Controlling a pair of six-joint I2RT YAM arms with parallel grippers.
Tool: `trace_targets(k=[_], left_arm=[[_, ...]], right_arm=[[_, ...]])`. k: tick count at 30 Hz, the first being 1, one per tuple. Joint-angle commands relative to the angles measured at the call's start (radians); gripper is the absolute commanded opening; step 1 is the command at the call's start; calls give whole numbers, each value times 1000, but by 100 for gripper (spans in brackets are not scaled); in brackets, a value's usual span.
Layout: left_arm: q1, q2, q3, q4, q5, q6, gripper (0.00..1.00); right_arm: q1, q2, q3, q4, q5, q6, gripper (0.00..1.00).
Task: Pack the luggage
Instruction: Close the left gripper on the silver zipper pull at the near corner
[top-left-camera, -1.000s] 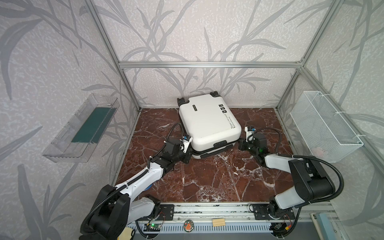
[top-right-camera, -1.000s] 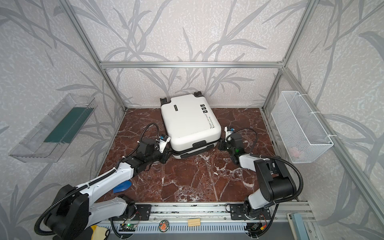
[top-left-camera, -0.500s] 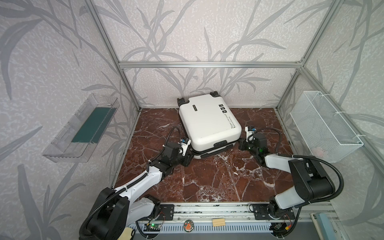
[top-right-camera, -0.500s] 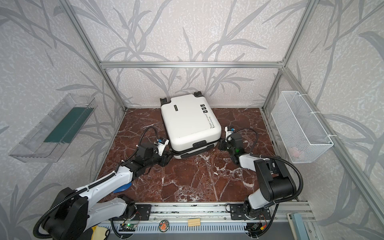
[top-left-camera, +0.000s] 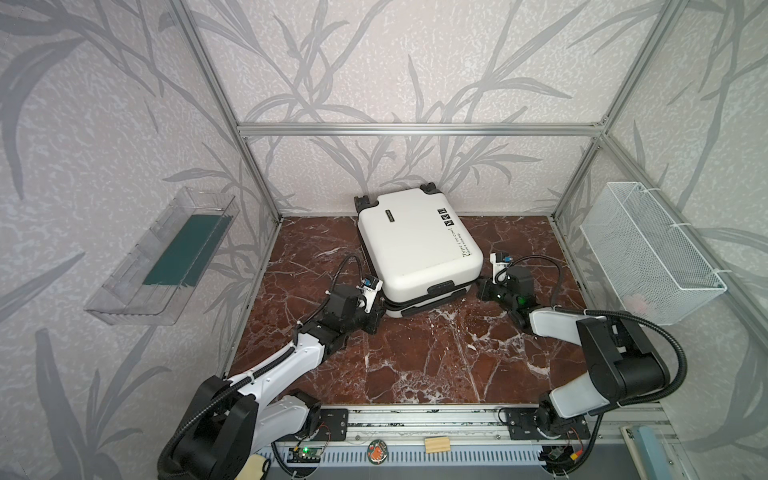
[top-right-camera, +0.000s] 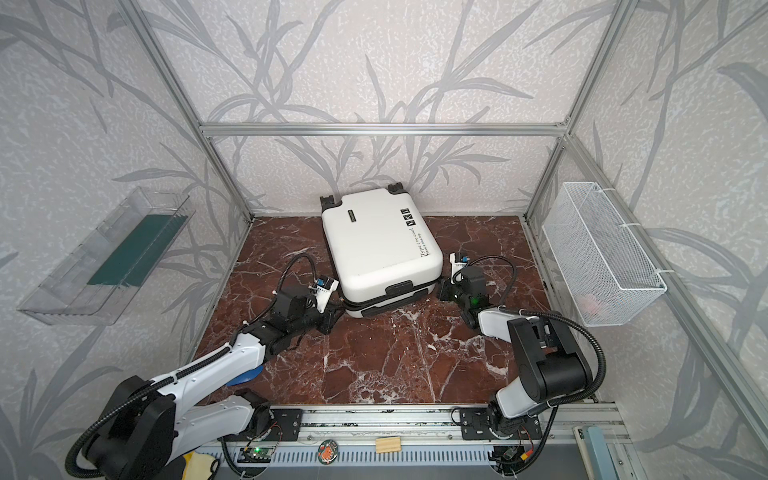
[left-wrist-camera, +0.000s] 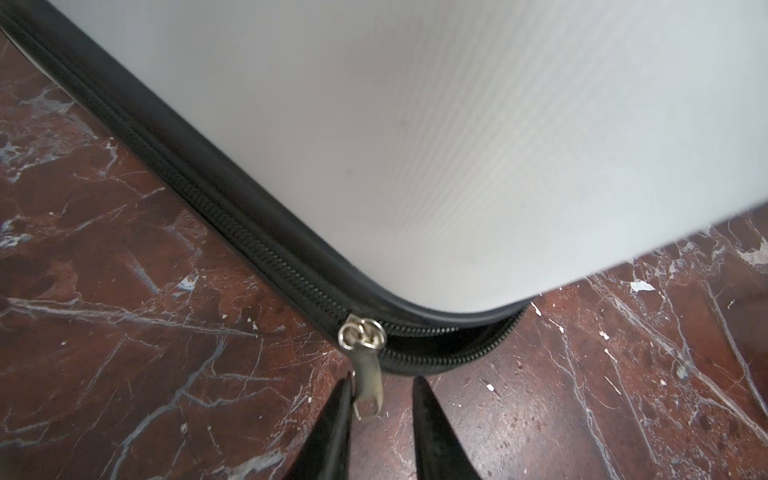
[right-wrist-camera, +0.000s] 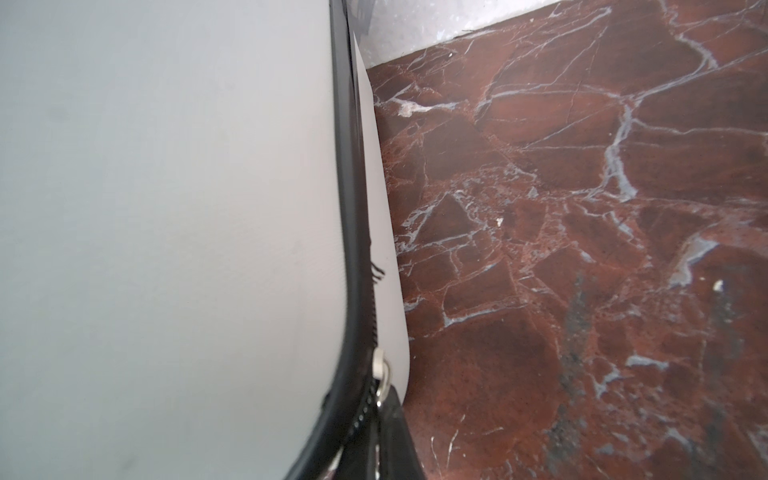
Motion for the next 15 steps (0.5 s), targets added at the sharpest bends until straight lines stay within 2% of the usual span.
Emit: trace_targets(k=[1, 7, 12, 14, 15], left_arm=[[-2, -30, -7, 34, -38, 4, 23], [-1, -75, -28, 29, -47, -5, 16], [-1, -92, -42, 31, -52, -12, 7], [-2, -93, -43, 27, -45, -12, 8], [-1, -92, -42, 23, -40, -12, 13]], right_arm=[[-12, 15, 9, 10, 12, 10, 0], [-12, 23, 12, 17, 6, 12, 0], [-13, 26, 12, 19, 1, 12, 0], [-13, 26, 11, 18, 1, 12, 0], [-12, 25, 11, 19, 1, 12, 0]])
